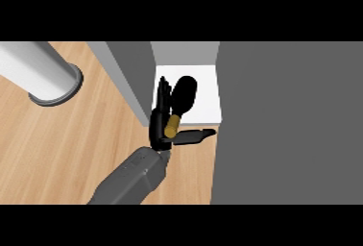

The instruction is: Pick up the wine, place it into the cabinet and close the cabinet

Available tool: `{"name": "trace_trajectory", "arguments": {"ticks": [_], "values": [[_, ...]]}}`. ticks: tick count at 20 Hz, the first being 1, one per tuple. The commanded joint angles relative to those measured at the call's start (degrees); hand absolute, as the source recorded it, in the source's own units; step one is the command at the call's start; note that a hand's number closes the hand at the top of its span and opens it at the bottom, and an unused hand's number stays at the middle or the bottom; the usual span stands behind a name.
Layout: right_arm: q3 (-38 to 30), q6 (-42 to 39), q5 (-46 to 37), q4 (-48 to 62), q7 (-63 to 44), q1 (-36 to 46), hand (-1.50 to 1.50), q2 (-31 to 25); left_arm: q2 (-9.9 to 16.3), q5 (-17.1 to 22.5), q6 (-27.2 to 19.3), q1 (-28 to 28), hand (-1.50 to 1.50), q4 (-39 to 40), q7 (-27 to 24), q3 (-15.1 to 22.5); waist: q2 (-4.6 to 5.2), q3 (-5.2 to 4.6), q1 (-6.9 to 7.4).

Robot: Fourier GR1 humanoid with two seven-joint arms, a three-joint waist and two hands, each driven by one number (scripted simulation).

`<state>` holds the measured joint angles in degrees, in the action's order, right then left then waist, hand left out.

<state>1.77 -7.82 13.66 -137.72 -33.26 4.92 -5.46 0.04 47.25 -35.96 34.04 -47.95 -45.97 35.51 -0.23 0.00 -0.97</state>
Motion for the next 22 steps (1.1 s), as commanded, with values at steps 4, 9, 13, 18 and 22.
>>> {"name": "trace_trajectory", "arguments": {"ticks": [4,9,13,18,22], "values": [[-3.22,-1.71,3.59,-6.07,1.14,-6.24,-1.5,-0.43,0.69,-5.55,-8.21,-8.35,-1.5,-16.52,3.15,5.63,-0.04,0.04,0.94],[-0.99,0.35,1.78,-10.28,-1.93,-6.11,-1.5,-0.01,2.73,-6.99,-10.82,-13.64,-1.5,-27.15,4.82,7.95,-0.11,0.01,0.9],[-2.88,0.81,2.42,-6.32,-4.11,-0.21,-1.5,-1.89,6.26,-10.49,-13.64,-20.65,-1.5,-34.31,5.73,10.3,0.0,0.0,1.2],[-3.35,-0.82,4.29,-6.55,-2.26,-3.68,-1.5,-1.39,4.46,-16.35,-23.13,-23.86,-1.5,-42.97,9.79,15.1,0.0,0.04,0.91],[-4.4,-2.27,6.32,-4.58,-2.03,-3.09,-1.5,-1.99,10.16,-17.07,-18.05,-32.21,-1.5,-52.42,8.7,17.48,0.04,0.02,1.07]]}}
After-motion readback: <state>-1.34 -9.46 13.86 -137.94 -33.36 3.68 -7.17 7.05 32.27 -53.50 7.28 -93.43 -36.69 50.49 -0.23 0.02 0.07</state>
